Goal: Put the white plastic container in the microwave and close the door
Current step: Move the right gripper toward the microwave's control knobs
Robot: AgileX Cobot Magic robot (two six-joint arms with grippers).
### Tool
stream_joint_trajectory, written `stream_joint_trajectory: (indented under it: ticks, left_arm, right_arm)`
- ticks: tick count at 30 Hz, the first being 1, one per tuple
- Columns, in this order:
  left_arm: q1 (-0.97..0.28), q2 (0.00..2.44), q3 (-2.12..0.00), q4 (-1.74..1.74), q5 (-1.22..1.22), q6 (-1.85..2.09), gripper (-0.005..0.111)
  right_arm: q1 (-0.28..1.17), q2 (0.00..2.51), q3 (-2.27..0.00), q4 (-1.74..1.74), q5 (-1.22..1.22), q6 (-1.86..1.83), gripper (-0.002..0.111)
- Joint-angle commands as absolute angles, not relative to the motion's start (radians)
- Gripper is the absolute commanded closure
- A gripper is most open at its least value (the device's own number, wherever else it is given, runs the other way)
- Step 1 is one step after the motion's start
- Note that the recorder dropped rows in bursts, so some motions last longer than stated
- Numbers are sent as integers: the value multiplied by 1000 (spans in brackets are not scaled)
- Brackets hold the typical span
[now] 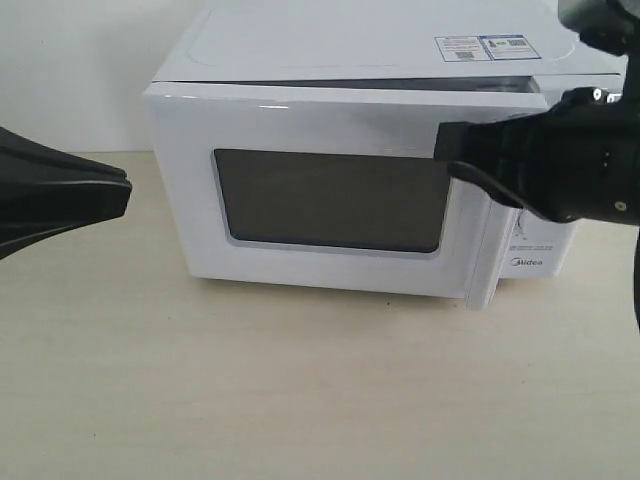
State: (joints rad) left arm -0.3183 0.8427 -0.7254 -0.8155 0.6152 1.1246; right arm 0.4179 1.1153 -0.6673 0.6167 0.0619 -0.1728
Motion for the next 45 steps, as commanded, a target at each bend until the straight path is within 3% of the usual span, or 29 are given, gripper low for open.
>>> stream_joint_trajectory:
  ticks: [1,6,15,31,45]
  left_arm:
    - [-325,840,-720,-845,606,1114,103]
    - [-325,840,-720,-848,603,1114,103]
    - [-325,840,-720,-852,590,1114,103]
    - [-325,840,-720,-856,598,1114,103]
    - [-325,840,-720,-856,602,1114,103]
  right_arm:
    - [420,1118,-674,617,-42,-226,108]
    - [435,1118,-664,617,-92,-305,108]
    - [697,1147,-476,638,-648,-305,108]
    - [698,1446,-463,692,-1008,-215,108]
    - [696,1635,-637,736,-1047,-234,108]
